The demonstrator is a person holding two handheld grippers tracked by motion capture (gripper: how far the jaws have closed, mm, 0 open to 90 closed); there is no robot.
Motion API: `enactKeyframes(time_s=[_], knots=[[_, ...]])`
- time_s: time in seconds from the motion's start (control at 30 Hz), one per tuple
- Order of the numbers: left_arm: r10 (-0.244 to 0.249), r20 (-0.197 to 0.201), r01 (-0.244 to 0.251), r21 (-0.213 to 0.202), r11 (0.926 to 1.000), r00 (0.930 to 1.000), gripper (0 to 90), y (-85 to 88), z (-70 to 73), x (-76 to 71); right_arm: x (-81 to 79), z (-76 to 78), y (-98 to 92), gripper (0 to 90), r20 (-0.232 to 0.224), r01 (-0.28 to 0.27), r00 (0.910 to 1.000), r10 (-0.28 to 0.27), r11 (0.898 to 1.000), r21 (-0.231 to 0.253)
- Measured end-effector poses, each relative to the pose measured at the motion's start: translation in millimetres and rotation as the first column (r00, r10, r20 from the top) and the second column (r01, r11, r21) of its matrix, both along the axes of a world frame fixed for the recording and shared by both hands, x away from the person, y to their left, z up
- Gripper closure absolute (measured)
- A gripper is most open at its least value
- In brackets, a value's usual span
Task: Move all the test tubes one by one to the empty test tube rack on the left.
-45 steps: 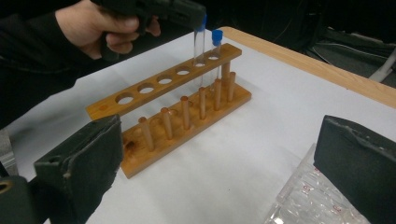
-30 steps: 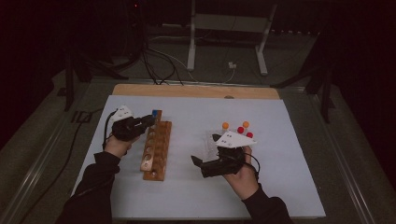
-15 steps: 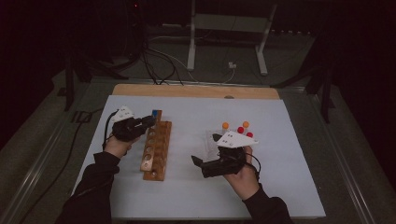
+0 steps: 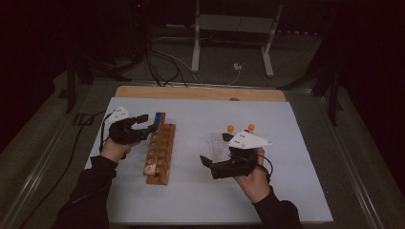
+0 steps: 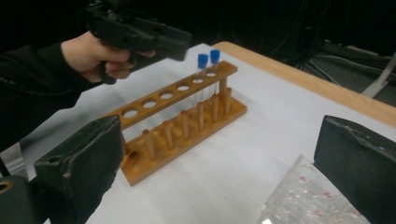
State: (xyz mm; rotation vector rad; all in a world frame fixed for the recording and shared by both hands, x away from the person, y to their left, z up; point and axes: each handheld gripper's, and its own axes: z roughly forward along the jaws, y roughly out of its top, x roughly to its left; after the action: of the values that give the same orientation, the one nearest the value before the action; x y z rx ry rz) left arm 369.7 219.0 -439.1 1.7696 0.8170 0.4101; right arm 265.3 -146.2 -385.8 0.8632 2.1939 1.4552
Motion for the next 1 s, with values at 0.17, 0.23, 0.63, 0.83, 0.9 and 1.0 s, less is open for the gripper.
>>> enactKeyframes(time_s=[0.17,0.23,0.63,0.83,0.9,1.0], knots=[[-0.056,-0.007,0.056,-0.03,0.998,0.9984,19.1,1.0,9.3,-15.7,2.1,13.0,-16.1,1.6,0.022,0.035,0.9991,-0.036,0.999,0.018],[-0.066,-0.011,0.065,-0.039,0.9971,0.9978,14.2,0.5,11.5,-23.5,3.6,18.3,-24.9,1.6,0.03,0.059,0.9978,-0.06,0.998,0.03],[-0.146,0.001,0.146,-0.059,0.9875,0.9892,4.5,3.6,11.0,-68.4,14.8,18.6,-99.7,6.2,0.024,0.273,0.9613,-0.274,0.961,0.04],[-0.15,0.004,0.15,-0.076,0.9858,0.9887,4.6,7.2,11.2,-75.1,21.4,-12.9,-119.9,15.7,-0.036,0.33,0.9434,-0.33,0.944,-0.003],[-0.152,0.006,0.152,-0.079,0.9853,0.9884,4.6,7.5,11.2,-76.1,23.6,-23.4,-123.3,19.1,-0.065,0.334,0.9399,-0.335,0.942,-0.024],[-0.153,0.006,0.153,-0.073,0.9855,0.9882,4.6,7.6,10.6,-76.7,26.1,-38.6,-124.8,25.4,-0.102,0.325,0.9385,-0.33,0.944,-0.06]])
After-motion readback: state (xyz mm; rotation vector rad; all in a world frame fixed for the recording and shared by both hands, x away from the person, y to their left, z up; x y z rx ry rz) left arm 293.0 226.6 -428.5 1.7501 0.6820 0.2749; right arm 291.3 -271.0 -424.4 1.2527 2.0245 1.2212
